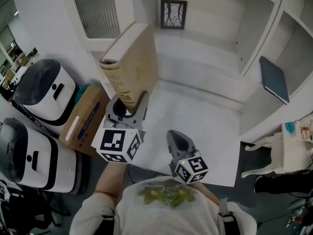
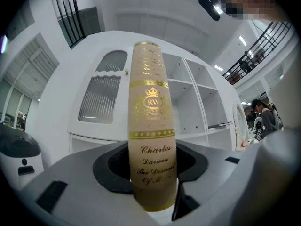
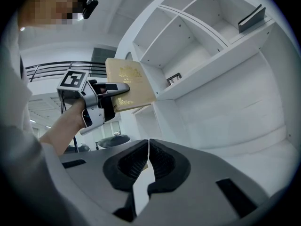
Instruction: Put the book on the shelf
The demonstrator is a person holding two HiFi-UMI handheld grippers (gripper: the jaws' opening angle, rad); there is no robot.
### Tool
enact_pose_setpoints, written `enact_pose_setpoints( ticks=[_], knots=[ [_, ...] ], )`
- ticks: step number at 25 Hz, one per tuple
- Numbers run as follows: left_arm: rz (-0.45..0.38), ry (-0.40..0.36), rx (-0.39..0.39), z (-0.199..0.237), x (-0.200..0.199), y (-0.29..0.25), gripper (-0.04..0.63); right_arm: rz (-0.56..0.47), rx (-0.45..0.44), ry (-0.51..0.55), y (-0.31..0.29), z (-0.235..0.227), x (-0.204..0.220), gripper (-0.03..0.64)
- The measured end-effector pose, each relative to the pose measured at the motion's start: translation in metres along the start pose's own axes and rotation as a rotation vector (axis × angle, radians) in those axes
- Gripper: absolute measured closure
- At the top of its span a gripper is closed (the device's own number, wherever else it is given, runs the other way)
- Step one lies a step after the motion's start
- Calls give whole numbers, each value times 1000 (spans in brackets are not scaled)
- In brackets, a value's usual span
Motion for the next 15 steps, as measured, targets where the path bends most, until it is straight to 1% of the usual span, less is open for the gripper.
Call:
enact_pose_setpoints(
  ticks=[7,15],
  knots=[
    [-16,-13,-8,2,-12,-9,368,13,-7,-1,0,-6,4,586],
    [-24,-21,5,-1,-26,-24,368,21,-9,-12,0,-11,7,586]
  ],
)
Point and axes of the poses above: the fingertips, and each gripper's own axes: y backward along the fingers, z to its left, x out of its underside, the point moved 1 cm from there along y, backward along the fingers, and after that the axes turned 14 degrees about y, right-handed, at the moved point
